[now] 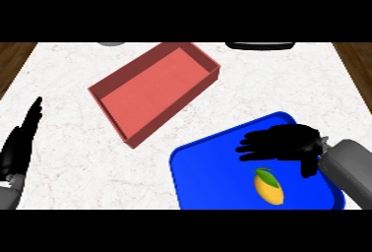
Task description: Pick the lemon from the tray and place it in the cardboard box
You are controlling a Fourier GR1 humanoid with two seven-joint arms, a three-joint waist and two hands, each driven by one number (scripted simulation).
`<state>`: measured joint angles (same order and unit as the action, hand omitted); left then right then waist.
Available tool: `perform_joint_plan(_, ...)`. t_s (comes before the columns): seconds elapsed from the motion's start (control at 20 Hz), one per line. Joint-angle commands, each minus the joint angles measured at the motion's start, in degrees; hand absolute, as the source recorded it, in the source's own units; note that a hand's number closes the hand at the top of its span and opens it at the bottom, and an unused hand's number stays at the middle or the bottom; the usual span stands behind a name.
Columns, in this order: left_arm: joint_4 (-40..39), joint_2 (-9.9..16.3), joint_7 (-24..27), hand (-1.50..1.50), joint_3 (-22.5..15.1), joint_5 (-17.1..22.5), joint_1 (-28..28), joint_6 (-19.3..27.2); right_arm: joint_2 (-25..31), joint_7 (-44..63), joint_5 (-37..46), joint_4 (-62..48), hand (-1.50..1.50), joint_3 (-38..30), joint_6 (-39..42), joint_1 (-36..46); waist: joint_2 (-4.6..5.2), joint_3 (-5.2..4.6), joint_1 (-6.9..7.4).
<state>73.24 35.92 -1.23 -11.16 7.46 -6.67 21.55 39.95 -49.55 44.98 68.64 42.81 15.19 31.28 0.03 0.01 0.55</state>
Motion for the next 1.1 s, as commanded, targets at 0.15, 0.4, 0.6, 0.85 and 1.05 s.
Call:
perform_joint_plan(0.15, 1.5, -2.7, -4.3, 0.0, 1.3, -3.8, -0.8, -0.7, -6.8, -0.6, 6.9, -2.9, -1.5, -2.2, 1.8, -0.3, -0.02, 0.01, -0.15)
perform_joint_plan(0.4, 3.0, -2.4, -4.7, 0.0, 4.7, -4.4, -1.0, -3.1, -3.8, -3.7, 8.4, -0.3, -1.5, -5.1, 4.1, -3.0, -0.07, 0.01, -0.27)
perform_joint_plan(0.6, -5.0, -6.3, 1.3, 0.0, 4.5, -7.0, -2.8, -2.5, -6.7, -4.3, 8.7, 0.1, -1.5, -3.8, 4.1, -4.0, 0.06, -0.03, -0.57)
perform_joint_plan(0.85, -1.6, -2.9, -4.2, 0.0, 7.3, -6.1, -4.0, -5.9, -2.4, -5.4, 7.4, 8.9, -1.5, -3.5, 4.8, -9.4, -0.11, -0.01, -0.87)
perform_joint_plan(1.05, 0.4, -6.1, 0.1, 0.0, 6.9, -8.2, 1.3, -3.7, -1.0, -6.6, 7.1, 9.0, -1.5, -4.3, 6.4, -9.2, -0.08, -0.01, -0.34)
